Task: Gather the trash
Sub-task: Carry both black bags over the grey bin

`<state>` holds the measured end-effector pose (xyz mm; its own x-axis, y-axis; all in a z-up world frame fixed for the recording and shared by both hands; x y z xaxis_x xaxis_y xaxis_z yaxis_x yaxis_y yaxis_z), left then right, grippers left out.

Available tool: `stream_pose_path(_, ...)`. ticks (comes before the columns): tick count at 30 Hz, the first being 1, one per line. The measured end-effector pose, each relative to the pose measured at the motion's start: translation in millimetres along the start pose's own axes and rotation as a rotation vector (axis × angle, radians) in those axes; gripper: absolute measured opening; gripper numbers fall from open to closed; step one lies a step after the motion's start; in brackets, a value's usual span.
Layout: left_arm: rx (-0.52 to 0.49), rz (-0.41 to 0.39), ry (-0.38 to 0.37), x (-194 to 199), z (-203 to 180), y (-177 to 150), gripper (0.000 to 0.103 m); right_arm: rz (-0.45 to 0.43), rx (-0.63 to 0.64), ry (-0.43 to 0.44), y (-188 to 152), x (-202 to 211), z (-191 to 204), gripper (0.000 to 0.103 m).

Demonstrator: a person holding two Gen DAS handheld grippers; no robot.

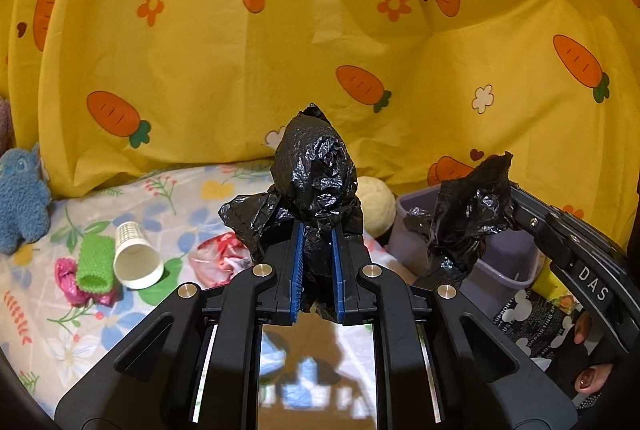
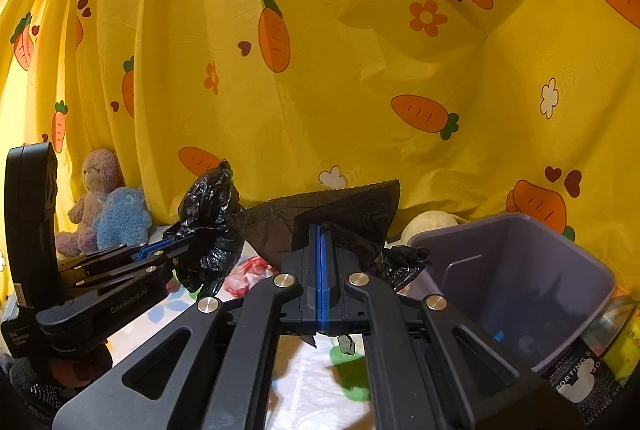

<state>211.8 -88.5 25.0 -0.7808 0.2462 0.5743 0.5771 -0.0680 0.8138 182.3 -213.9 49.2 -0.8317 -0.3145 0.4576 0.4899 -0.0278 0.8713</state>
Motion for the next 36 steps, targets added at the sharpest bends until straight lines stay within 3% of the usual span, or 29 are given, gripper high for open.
stream_pose_path(7, -0.05, 0.003, -0.12, -24.2, -56.0, 20.3, 0.012, -0.063, -0.047, -0.13, 22.3, 16.1, -55.7, 0.001)
stream_pose_path(14, -0.109, 0.032, -0.221, -53.0, -109.0, 30.0, 0.012, -0.041, -0.119, -0.223, 13.9, 11.9, -109.0, 0.001)
stream_pose_path(23, -0.161, 0.075, -0.276, -81.4, -149.0, 25.3, 0.012, 0.026, -0.176, -0.277, -8.3, -2.9, -145.9, 0.001)
stream_pose_path(36, -0.177, 0.108, -0.303, -100.3, -165.7, 17.9, 0.012, 0.052, -0.194, -0.28, -20.8, -8.5, -159.5, 0.001)
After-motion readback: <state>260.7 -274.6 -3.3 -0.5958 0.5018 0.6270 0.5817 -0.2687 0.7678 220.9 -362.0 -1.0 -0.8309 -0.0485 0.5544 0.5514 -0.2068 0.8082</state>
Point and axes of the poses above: each gripper's, at about its wrist camera, not at the fingertips, and x roughly against the way its jaws point, z to its left, y to its top, the point moved 9 cm from there along -x, roughly the way its jaws point, and after that the axes turned 10 degrees about z, right-handed, at the moved point
